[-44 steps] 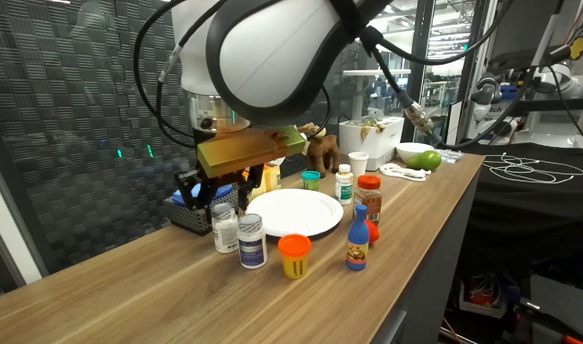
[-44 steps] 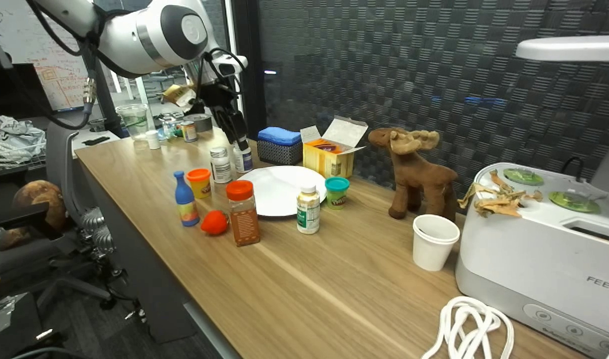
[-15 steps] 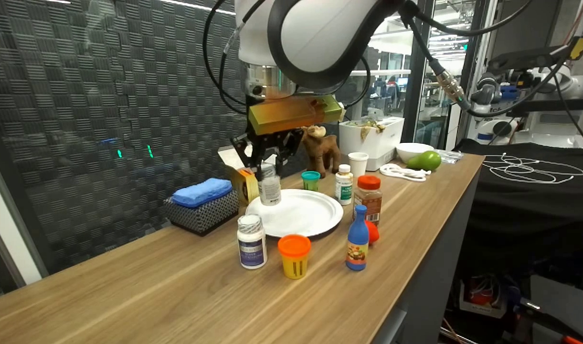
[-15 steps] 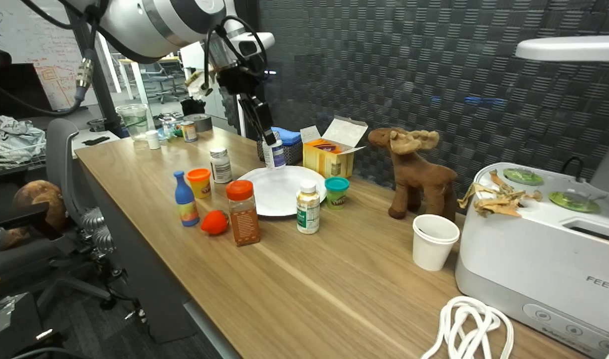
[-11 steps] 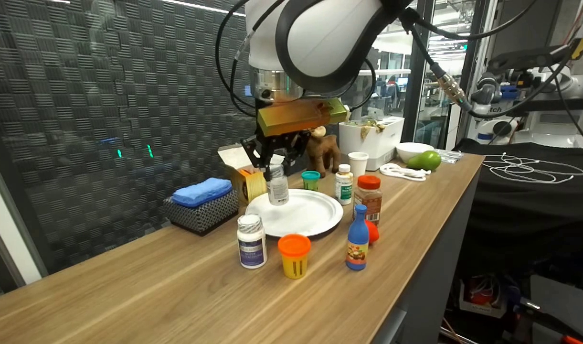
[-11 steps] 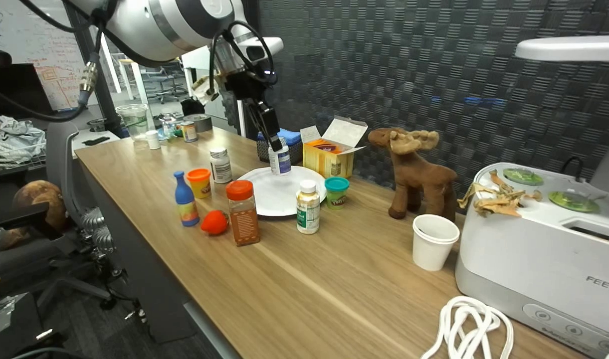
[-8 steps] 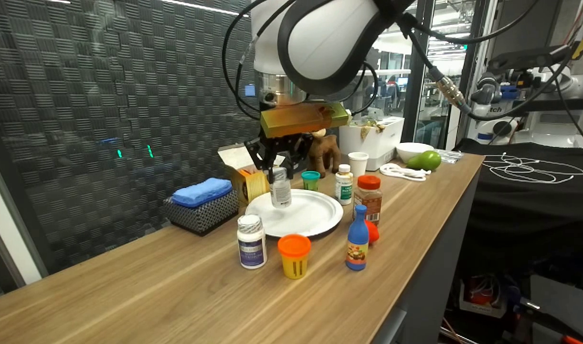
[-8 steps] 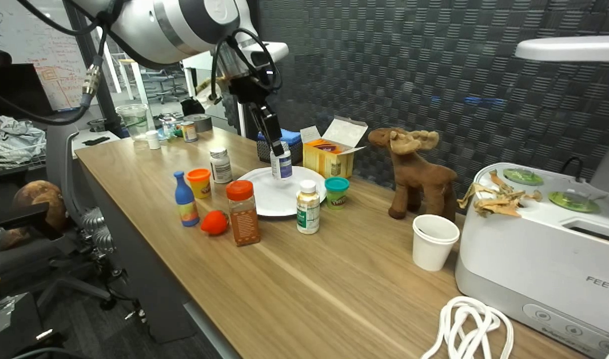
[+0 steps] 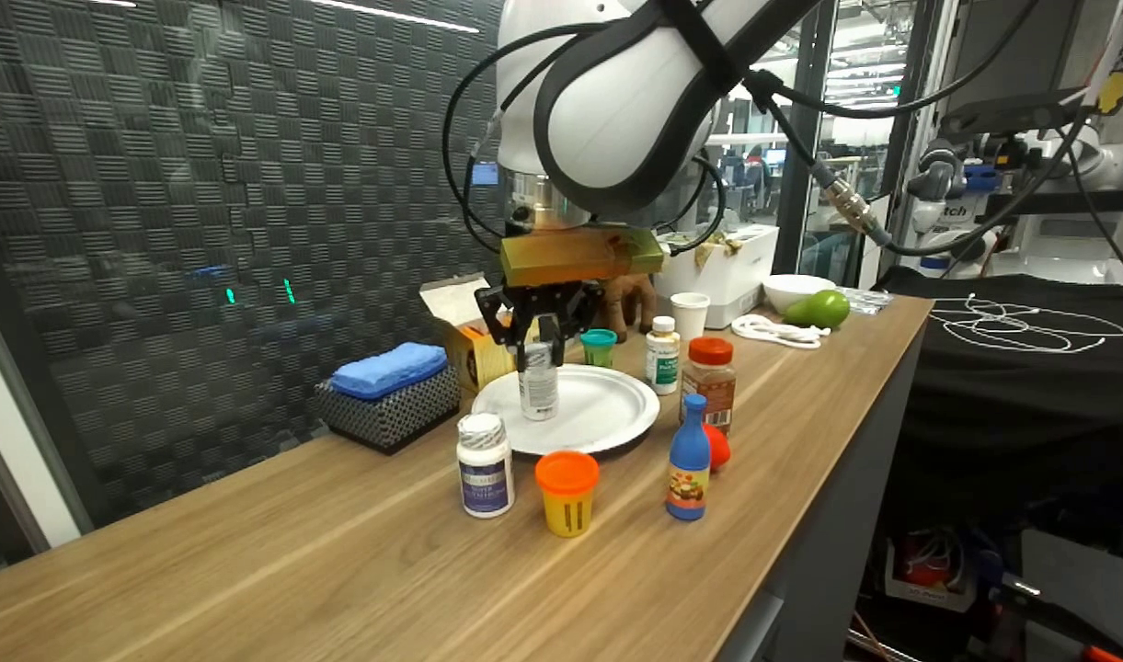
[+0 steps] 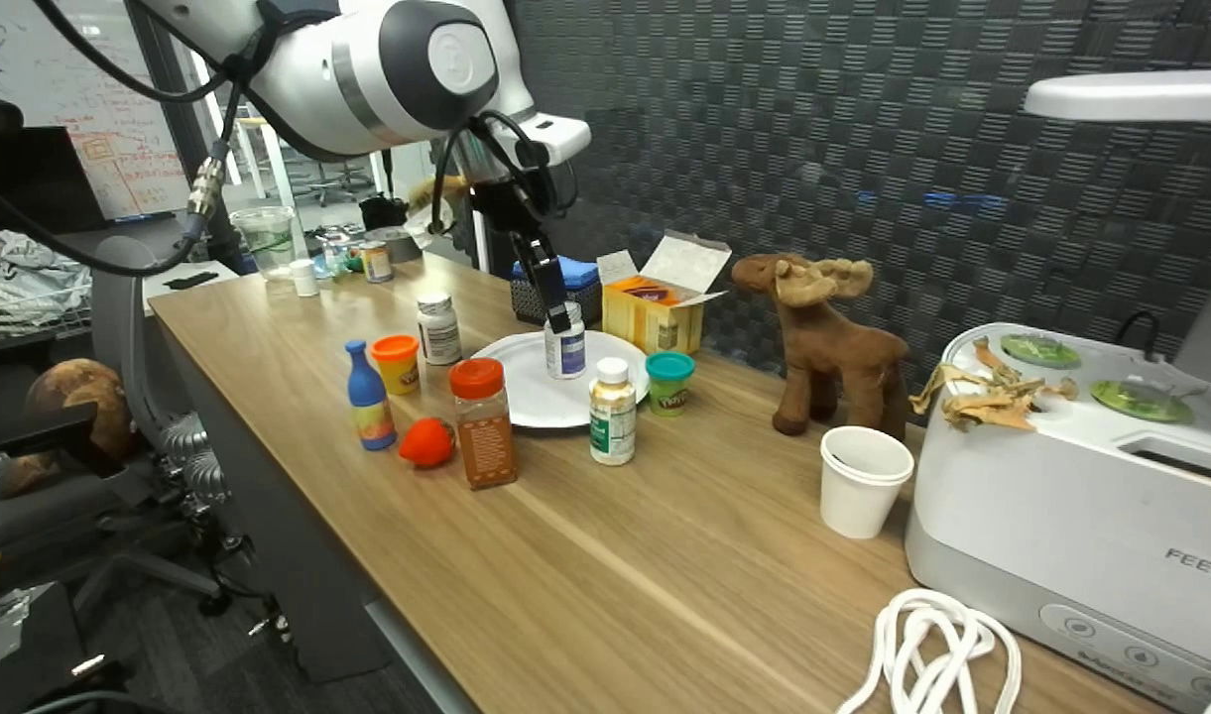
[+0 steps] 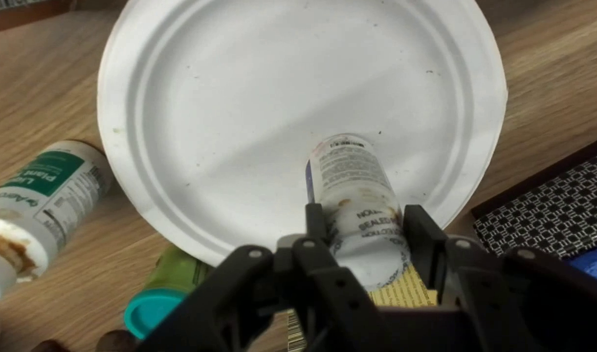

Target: Pick up all the items surrounding the white plate and arrange them on the plate

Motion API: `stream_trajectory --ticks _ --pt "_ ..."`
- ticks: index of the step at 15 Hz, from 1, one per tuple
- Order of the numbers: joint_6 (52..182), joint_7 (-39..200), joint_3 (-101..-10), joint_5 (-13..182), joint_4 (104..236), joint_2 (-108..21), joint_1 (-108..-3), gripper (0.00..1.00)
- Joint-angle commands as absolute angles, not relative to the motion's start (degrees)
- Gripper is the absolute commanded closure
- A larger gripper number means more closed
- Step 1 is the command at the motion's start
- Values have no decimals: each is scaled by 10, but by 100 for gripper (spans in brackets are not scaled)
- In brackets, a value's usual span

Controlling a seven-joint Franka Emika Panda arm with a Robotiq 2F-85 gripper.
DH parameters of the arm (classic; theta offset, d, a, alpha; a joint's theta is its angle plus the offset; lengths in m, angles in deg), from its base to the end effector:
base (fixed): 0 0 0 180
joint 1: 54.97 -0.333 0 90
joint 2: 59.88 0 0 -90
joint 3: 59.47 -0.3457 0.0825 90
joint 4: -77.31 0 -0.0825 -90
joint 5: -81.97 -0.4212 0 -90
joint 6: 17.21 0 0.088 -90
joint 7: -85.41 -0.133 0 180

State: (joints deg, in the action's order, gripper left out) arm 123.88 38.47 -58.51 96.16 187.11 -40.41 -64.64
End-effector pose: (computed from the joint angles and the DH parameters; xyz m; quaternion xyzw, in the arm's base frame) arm 0.6776 0.1006 0.3169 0.9613 -0.2396 0.1321 0.0318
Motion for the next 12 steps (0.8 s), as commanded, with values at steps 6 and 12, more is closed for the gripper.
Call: stream_trajectory --ticks 6,12 --pt "1251 378 -579 966 1867 -409 -666 16" --pt "1223 344 -583 1029 1872 -453 -707 0"
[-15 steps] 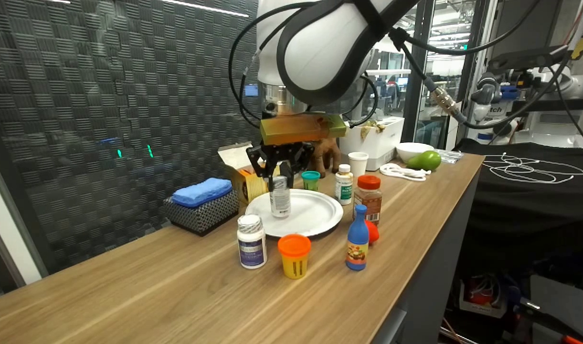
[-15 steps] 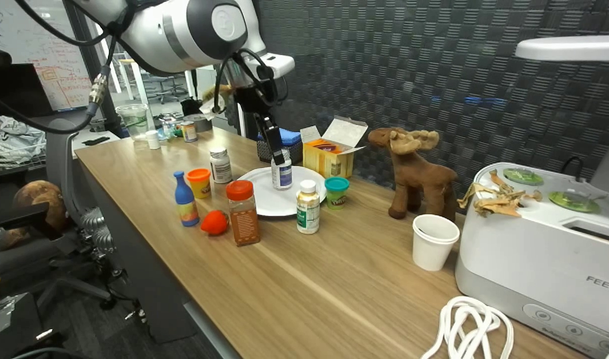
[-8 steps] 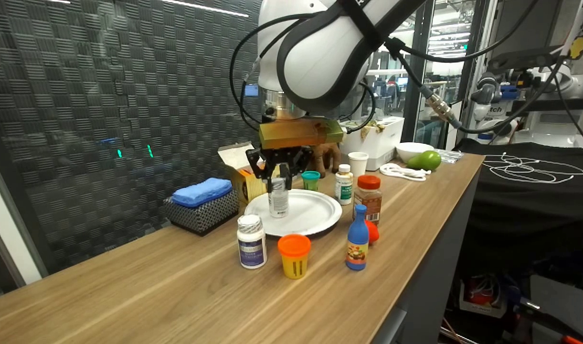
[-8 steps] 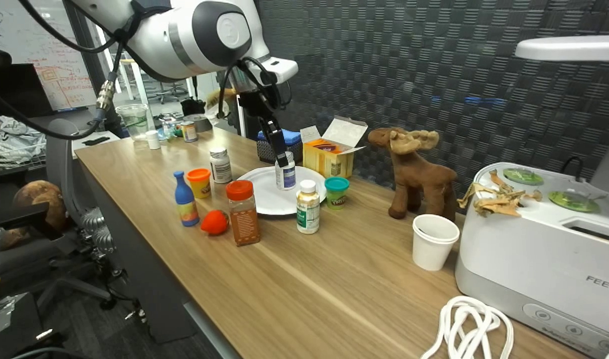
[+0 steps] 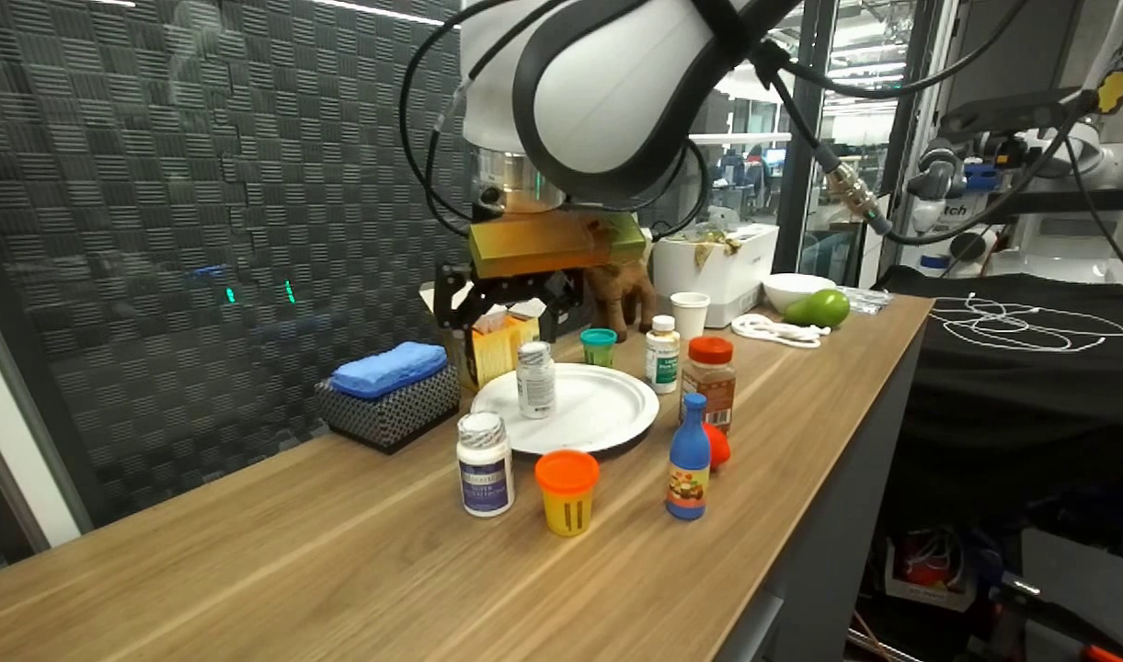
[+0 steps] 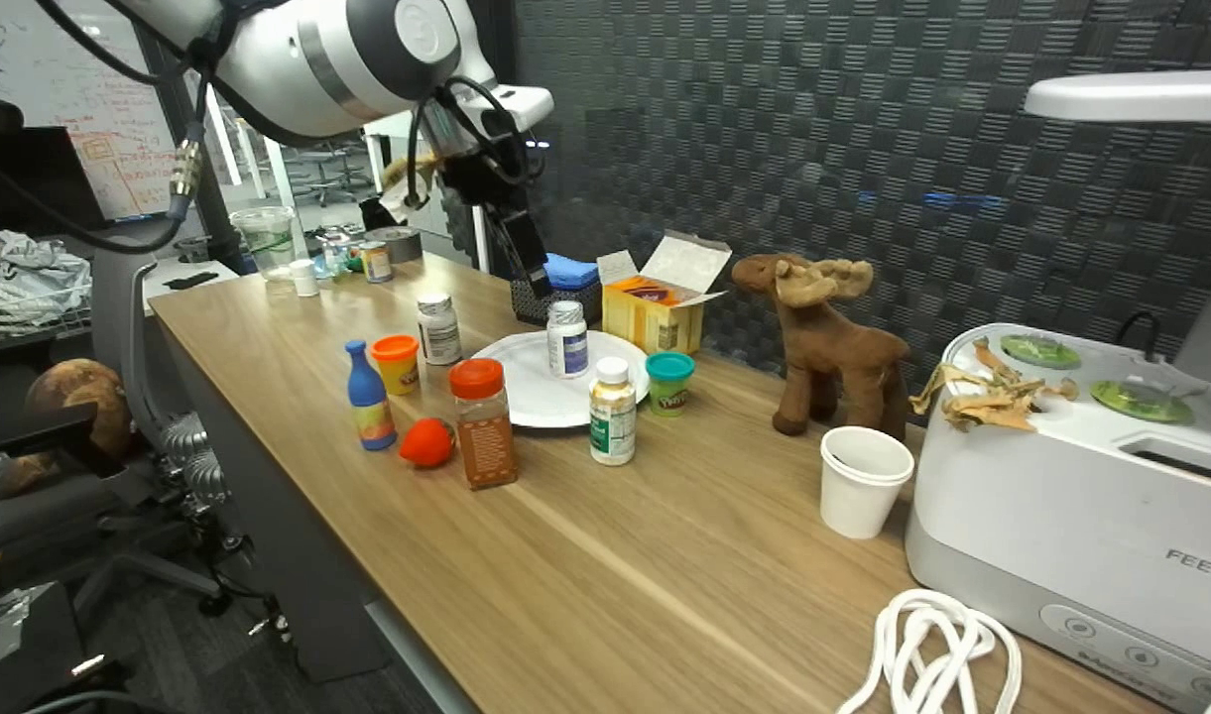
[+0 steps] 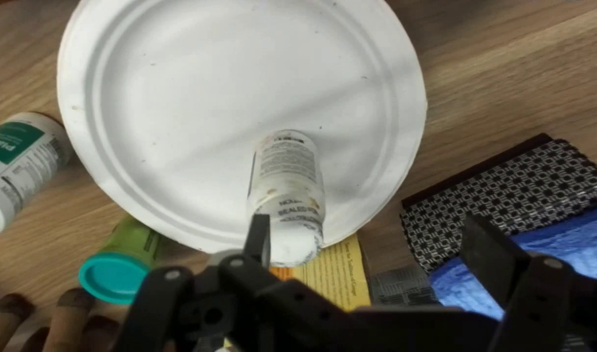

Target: Pick up all the items surrounding the white plate and arrange them on the plate

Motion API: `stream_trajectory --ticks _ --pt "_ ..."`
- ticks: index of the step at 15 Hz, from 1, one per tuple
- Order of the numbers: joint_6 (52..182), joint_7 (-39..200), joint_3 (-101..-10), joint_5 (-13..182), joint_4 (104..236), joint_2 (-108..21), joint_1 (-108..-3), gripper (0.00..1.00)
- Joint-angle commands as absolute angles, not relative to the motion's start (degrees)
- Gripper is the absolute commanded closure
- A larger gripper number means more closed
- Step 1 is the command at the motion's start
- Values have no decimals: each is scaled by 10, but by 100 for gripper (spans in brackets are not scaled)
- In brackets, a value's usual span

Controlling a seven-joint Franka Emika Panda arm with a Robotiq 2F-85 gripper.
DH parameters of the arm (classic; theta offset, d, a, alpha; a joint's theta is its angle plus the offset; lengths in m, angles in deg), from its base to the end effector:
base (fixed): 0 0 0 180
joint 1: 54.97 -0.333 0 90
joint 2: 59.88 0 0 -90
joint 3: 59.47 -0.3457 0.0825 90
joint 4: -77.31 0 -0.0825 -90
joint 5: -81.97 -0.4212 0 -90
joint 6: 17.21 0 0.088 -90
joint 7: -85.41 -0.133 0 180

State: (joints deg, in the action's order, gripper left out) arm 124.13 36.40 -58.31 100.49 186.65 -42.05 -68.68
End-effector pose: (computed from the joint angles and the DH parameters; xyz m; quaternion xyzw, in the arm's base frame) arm 0.6726 0.1458 0.3413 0.9653 -0.1988 0.1649 0.0394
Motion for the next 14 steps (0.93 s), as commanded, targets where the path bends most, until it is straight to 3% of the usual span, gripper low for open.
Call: stream_trajectory --ticks 1,14 --pt "1221 346 -591 1022 1874 -460 -708 0" --pt "1194 383 -665 926 1920 -464 -713 0"
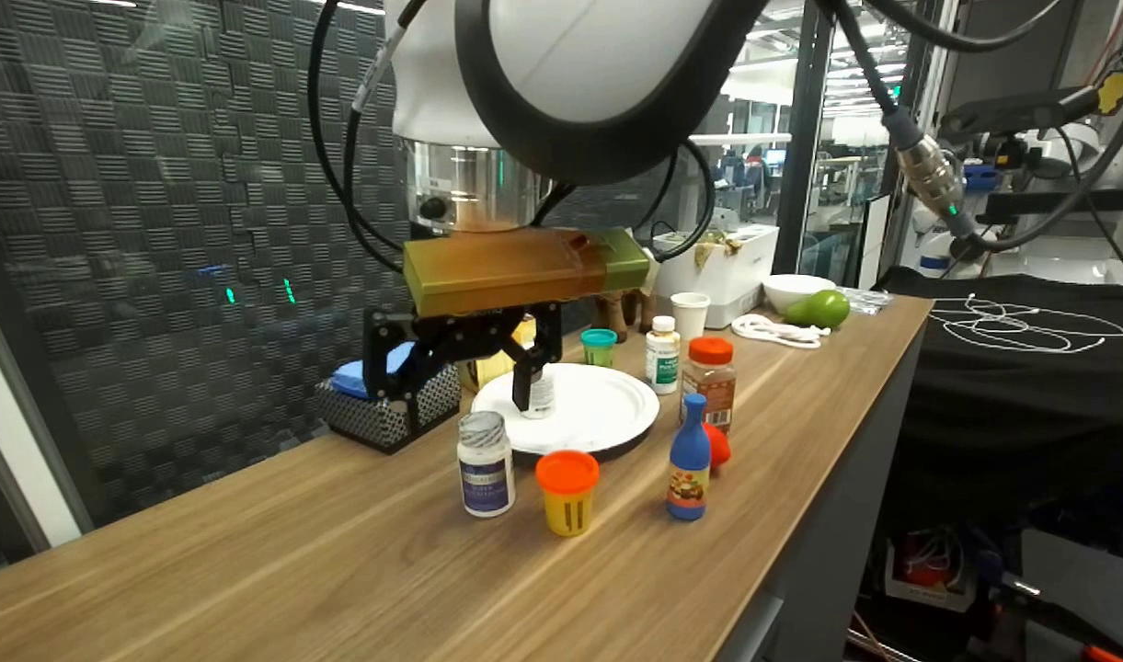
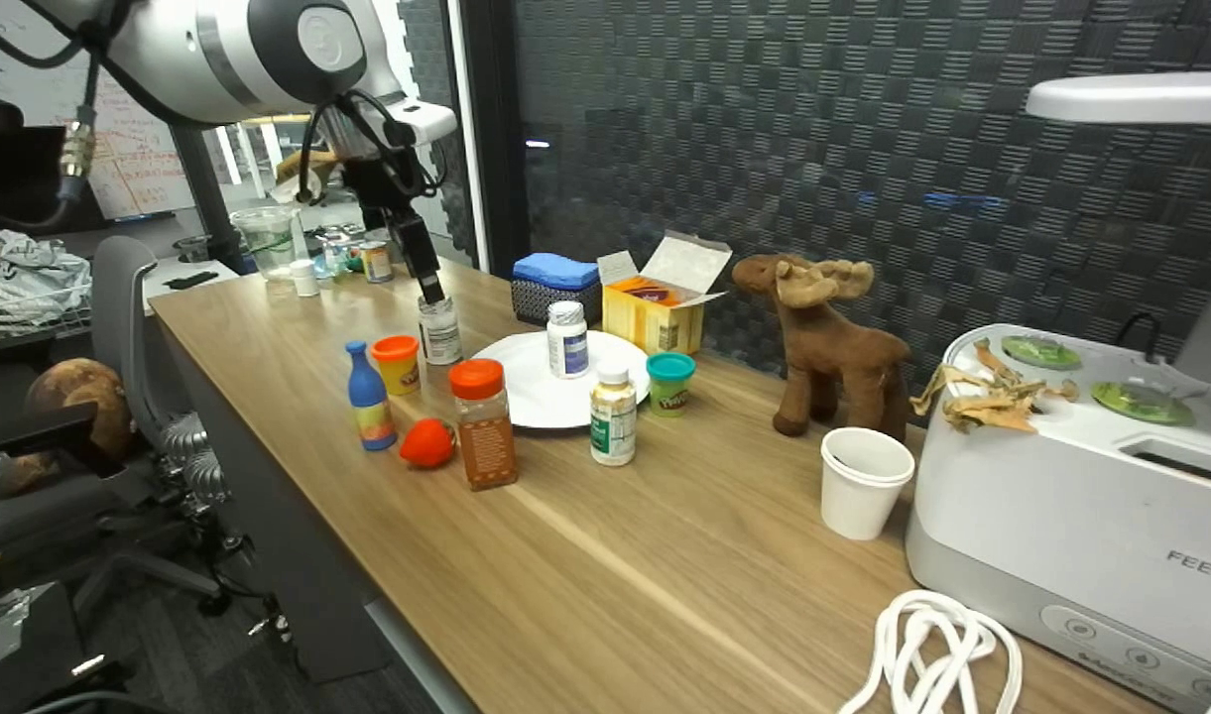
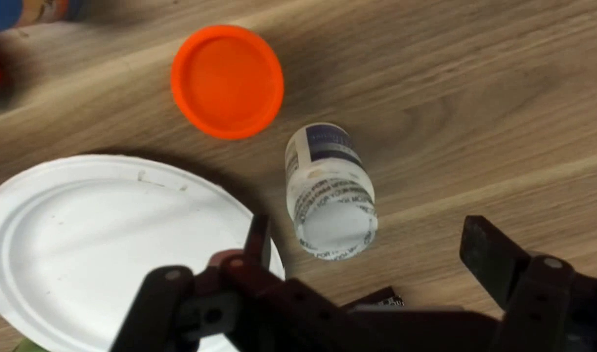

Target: Pick up all the items surrounding the white plate and arrange them on the plate

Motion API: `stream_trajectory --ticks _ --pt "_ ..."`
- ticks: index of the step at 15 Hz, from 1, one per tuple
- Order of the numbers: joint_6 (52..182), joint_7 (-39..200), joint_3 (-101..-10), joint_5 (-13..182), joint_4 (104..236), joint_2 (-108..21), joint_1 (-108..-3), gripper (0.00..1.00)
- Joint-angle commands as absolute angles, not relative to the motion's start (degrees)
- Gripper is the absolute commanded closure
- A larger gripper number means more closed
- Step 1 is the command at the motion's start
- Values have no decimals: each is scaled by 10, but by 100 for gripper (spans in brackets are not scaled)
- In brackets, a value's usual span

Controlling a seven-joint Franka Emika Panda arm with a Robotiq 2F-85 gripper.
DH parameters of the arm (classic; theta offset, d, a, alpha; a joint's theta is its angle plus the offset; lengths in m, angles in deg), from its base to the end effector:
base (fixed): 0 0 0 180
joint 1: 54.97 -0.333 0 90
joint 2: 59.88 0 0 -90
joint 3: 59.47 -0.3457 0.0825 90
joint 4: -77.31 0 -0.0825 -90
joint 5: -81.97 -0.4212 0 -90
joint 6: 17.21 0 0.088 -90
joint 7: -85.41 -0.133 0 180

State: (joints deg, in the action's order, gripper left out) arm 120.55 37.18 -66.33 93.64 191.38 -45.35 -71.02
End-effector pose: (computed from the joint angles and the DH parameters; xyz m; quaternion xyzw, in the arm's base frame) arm 0.6067 0.2484 0.3327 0.9831 -0.1528 0.1007 0.0011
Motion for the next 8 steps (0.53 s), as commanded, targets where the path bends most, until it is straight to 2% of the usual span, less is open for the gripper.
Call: stream_trajectory --ticks 1,3,4,5,8 --pt "1197 384 -666 920 1923 -465 -711 0" --pt "1201 379 -663 926 1927 -465 -711 0" --pt "1203 377 -662 928 1928 -465 -711 25" --pt "1206 377 -662 929 1928 -466 -711 27" --pt "1203 379 -661 930 1927 -466 -711 51"
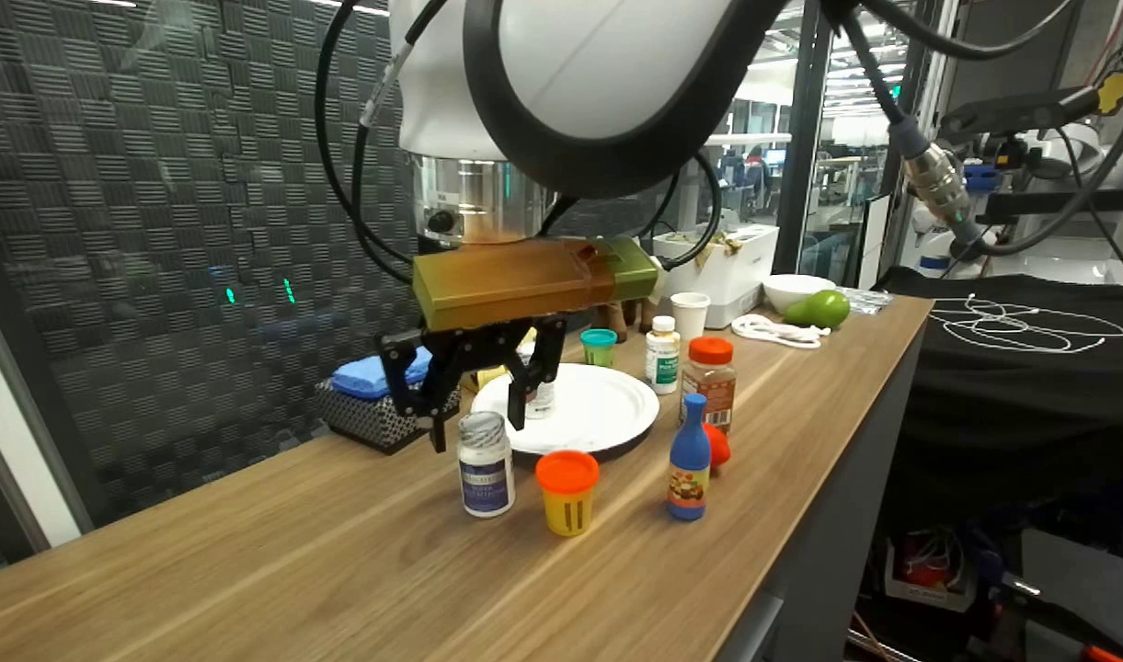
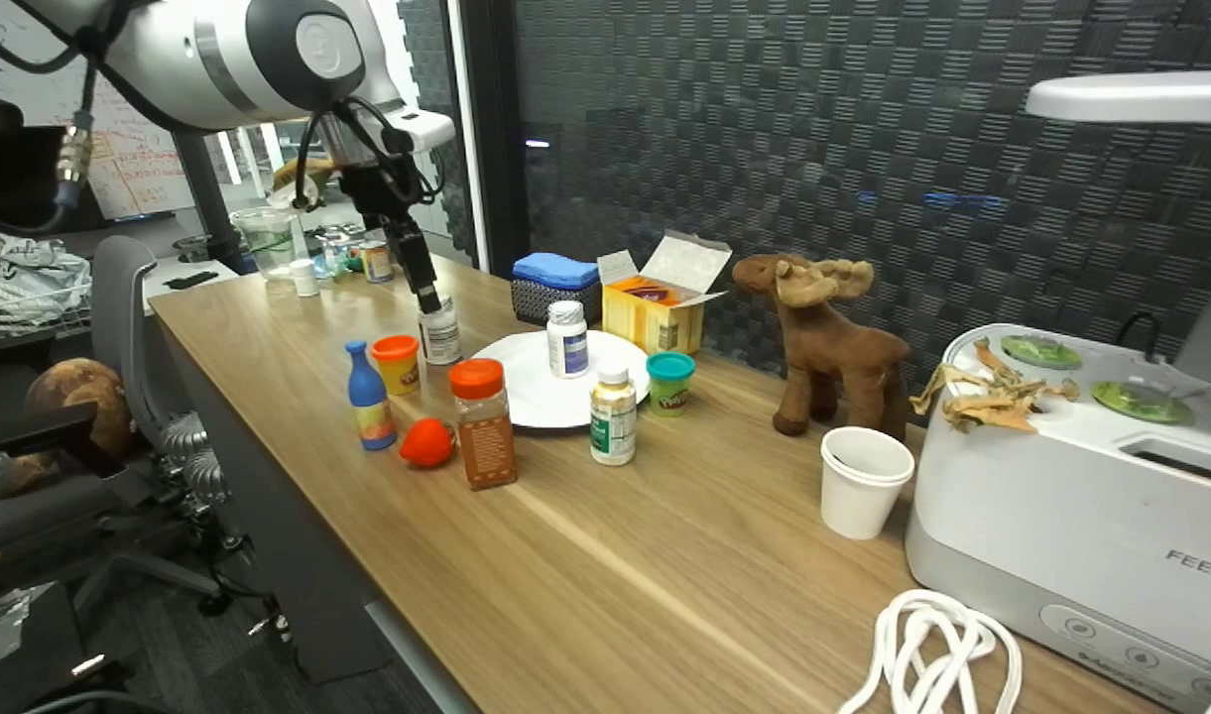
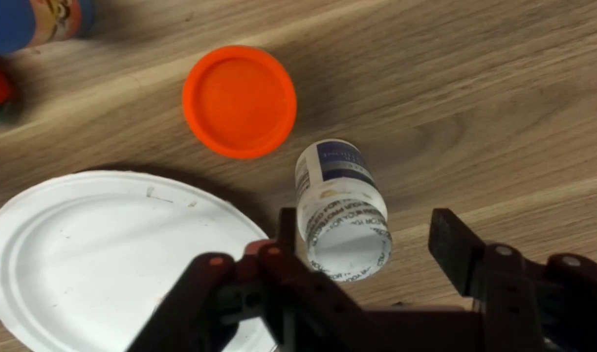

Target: Pick up all the items surrounding the white plate and arrange them on the plate

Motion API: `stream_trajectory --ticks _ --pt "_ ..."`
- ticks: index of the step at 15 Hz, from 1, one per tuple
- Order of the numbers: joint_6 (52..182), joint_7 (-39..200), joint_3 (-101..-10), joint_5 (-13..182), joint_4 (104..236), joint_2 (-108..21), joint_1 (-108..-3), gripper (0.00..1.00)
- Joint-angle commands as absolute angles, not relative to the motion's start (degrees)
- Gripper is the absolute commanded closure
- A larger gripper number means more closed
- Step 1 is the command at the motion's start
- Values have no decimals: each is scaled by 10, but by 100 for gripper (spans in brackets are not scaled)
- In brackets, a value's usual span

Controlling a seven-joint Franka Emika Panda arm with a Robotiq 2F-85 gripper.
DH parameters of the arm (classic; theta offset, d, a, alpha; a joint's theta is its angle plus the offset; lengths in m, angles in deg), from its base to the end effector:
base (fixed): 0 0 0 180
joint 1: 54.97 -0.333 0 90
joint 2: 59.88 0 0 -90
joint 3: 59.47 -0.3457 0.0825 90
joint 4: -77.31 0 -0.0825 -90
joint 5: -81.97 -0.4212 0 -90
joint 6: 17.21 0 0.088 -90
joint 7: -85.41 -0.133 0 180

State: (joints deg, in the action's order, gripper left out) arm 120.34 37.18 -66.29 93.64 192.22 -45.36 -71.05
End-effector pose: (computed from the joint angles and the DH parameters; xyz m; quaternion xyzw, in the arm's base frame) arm 0.6020 0.2464 0.3253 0.9839 -0.1525 0.0932 0.0061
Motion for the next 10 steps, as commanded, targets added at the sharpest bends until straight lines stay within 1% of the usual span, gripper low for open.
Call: stream_trajectory --ticks 1,2,4,10 --pt "1201 380 -661 930 1926 -465 -711 58" --pt "1199 376 -660 932 1926 -465 -712 67" --pt "1192 372 -657 938 1925 -466 -713 81" --pt "1162 353 -642 983 1894 -473 -715 81"
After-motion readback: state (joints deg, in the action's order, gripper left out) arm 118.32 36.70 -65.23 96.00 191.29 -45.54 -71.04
